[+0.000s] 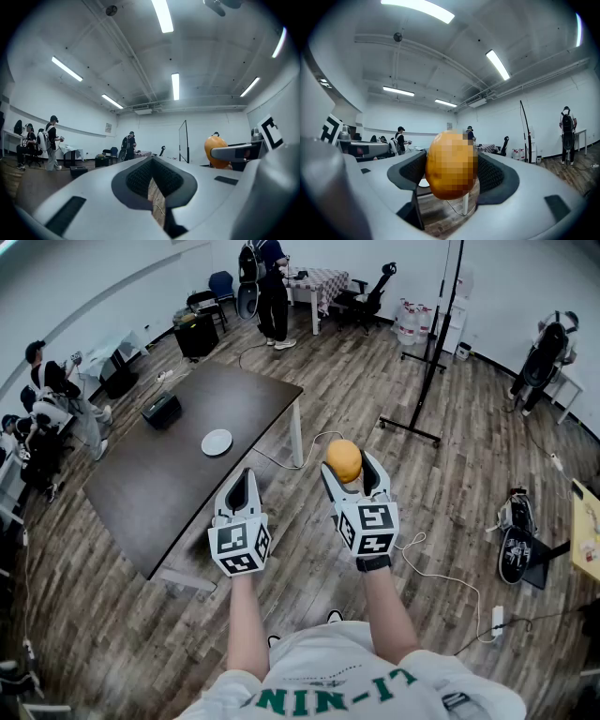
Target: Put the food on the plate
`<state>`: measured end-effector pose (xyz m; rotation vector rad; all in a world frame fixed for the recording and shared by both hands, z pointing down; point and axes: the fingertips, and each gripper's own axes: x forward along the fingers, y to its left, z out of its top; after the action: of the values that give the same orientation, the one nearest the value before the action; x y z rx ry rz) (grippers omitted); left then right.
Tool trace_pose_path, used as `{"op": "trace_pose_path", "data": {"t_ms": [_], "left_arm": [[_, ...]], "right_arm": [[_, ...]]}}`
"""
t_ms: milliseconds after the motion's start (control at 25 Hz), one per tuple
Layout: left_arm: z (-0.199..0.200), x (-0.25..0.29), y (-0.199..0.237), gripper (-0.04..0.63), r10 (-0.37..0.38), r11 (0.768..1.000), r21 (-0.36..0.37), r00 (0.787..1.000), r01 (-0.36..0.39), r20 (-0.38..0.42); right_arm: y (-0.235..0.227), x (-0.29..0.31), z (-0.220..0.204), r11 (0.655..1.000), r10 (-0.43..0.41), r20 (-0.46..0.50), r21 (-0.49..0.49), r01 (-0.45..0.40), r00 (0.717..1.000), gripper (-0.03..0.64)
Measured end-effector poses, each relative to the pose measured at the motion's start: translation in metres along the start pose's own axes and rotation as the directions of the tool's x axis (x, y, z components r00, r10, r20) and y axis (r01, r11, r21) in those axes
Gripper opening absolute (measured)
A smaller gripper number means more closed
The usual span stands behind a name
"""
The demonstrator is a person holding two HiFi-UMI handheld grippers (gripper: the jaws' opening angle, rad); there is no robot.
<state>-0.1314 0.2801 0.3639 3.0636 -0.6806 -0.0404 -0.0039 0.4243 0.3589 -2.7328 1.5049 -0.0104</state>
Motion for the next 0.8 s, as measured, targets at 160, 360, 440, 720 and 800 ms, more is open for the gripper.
{"op": "trace_pose_path", "data": {"t_ms": [160, 360, 440, 720, 800], "left_arm": [[-0.006, 0.013, -0.029, 0.011, 0.018, 1.0, -0.002, 1.0, -0.018, 0.003], [-0.024, 0.02, -0.047, 0.011, 0.026, 1.0, 0.007, 0.999, -0.026, -0.024], [-0.03, 0.021, -0.048, 0.011, 0.035, 0.999, 0.015, 0.998, -0.034, -0.051], [-0.048, 0.049, -0.032, 0.011, 0.049, 0.999, 0.0, 0.996, -0.049, -0.076], [-0.055, 0.07, -0.019, 0.011, 0.053, 0.999, -0.006, 0.995, -0.054, -0.08]], "right_arm": [[-0.028, -0.001, -0.008, 1.0, 0.023, -0.007, 0.007, -0.023, 1.0, 0.344], [-0.034, 0.003, -0.03, 0.997, 0.064, -0.029, 0.051, -0.062, 0.998, 0.344], [-0.029, 0.006, -0.036, 0.993, 0.094, -0.032, 0.07, -0.091, 0.995, 0.344], [-0.014, 0.043, -0.049, 0.984, 0.159, -0.04, 0.09, -0.154, 0.987, 0.344], [-0.014, 0.065, -0.055, 0.982, 0.166, -0.046, 0.093, -0.161, 0.985, 0.344]]}}
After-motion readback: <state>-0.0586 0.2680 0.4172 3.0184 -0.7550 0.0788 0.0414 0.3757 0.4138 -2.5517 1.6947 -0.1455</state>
